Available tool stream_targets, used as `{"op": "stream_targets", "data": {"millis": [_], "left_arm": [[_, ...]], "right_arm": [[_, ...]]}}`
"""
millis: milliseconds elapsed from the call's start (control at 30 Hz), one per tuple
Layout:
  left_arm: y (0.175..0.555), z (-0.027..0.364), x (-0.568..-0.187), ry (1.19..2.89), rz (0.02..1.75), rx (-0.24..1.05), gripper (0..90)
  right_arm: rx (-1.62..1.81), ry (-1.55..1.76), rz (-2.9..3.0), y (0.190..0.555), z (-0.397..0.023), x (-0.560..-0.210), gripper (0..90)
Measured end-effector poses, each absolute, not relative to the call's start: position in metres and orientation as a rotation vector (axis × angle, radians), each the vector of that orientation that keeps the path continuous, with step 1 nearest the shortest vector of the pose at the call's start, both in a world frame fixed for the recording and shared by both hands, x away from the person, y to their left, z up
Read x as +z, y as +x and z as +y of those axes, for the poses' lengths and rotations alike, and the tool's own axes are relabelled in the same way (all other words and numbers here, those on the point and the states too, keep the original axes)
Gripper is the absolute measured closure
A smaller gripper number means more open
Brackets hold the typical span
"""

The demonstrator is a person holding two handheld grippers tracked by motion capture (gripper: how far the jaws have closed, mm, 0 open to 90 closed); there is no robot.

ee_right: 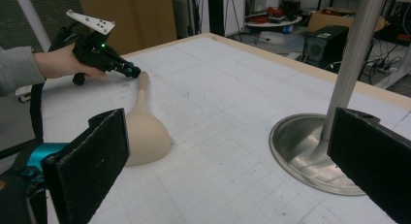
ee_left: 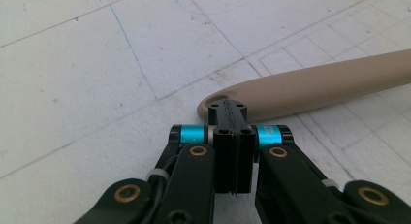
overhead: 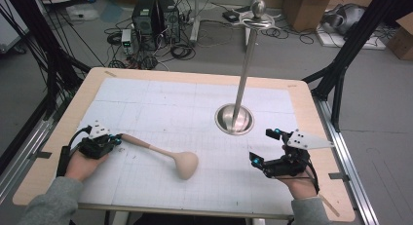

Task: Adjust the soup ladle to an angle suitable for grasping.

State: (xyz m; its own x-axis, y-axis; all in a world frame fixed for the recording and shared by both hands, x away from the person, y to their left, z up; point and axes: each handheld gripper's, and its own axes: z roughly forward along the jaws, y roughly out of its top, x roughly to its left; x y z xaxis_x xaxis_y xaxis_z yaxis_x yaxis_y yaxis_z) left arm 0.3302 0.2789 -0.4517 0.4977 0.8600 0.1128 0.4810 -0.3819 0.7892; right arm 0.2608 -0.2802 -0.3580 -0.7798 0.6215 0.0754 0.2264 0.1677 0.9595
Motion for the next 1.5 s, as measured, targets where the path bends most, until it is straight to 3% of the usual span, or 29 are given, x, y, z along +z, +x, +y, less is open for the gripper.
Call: {"op": "stream_targets", "data": {"millis": [433, 633, 833, 967, 1500], "left_arm": [[0.347, 0.26, -0.442, 1.969, 1.091, 0.67, 89.6], [0.33, 0.22, -0.422, 2.019, 0.935, 0.583, 89.6], [0.321, 0.16, -0.425, 2.069, 0.827, 0.487, 89.6], [0.322, 0.142, -0.428, 2.103, 0.82, 0.438, 89.6], [0.286, 0.166, -0.428, 2.067, 0.786, 0.483, 89.6]], "right_arm": [[1.647, 0.806, 2.122, 0.261, -0.279, -0.359, 0.1], [1.646, 0.824, 2.114, 0.261, -0.282, -0.359, 0.1], [1.648, 0.806, 2.118, 0.258, -0.28, -0.356, 0.1], [1.648, 0.797, 2.124, 0.259, -0.28, -0.357, 0.1], [1.647, 0.799, 2.121, 0.257, -0.281, -0.357, 0.1]]}}
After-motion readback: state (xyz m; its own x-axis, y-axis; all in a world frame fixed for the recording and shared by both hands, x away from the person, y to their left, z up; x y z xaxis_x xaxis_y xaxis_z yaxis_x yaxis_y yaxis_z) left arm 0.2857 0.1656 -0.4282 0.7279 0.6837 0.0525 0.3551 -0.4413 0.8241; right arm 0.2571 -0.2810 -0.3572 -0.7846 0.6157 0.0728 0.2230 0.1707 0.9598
